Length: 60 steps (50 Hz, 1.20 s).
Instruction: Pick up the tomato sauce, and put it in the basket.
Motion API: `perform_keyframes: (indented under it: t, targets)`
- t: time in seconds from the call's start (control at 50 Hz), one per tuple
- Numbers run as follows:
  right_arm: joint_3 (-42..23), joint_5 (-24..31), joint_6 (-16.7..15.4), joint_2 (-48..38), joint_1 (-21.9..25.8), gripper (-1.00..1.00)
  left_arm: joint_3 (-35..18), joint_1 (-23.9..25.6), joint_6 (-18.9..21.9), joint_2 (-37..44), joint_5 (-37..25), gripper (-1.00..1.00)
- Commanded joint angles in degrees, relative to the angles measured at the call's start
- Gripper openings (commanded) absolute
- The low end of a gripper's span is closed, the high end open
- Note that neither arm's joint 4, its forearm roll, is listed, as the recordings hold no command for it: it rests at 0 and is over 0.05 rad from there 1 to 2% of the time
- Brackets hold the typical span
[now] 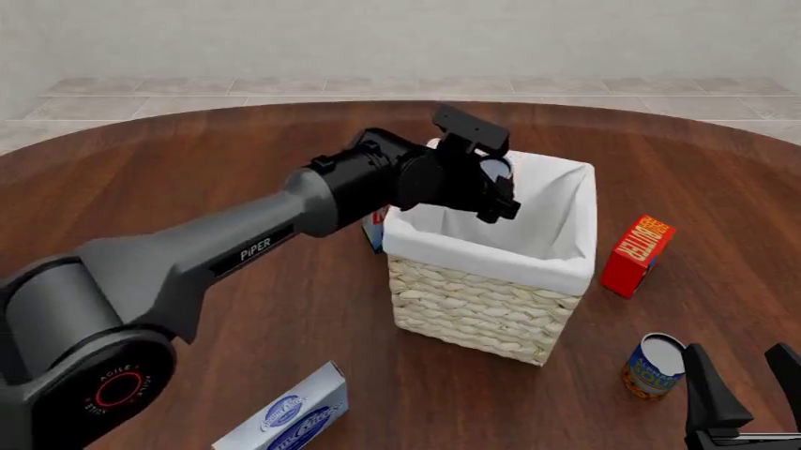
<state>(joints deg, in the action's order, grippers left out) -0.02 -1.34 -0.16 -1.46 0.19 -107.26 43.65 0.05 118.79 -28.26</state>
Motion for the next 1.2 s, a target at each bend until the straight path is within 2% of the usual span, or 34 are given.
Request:
perform_keyframes:
  t: [0.02,1.2]
  targets:
    - [0.0,0.01,0.01,0.01,-0.01,1.0,-1.42,0.05,1.81,3.07,-1.19,-1.0]
    - [0.0,0.01,0.0,0.01,0.0,1.0,-8.83,0.37,2.68,13.54,-3.74,-1.0]
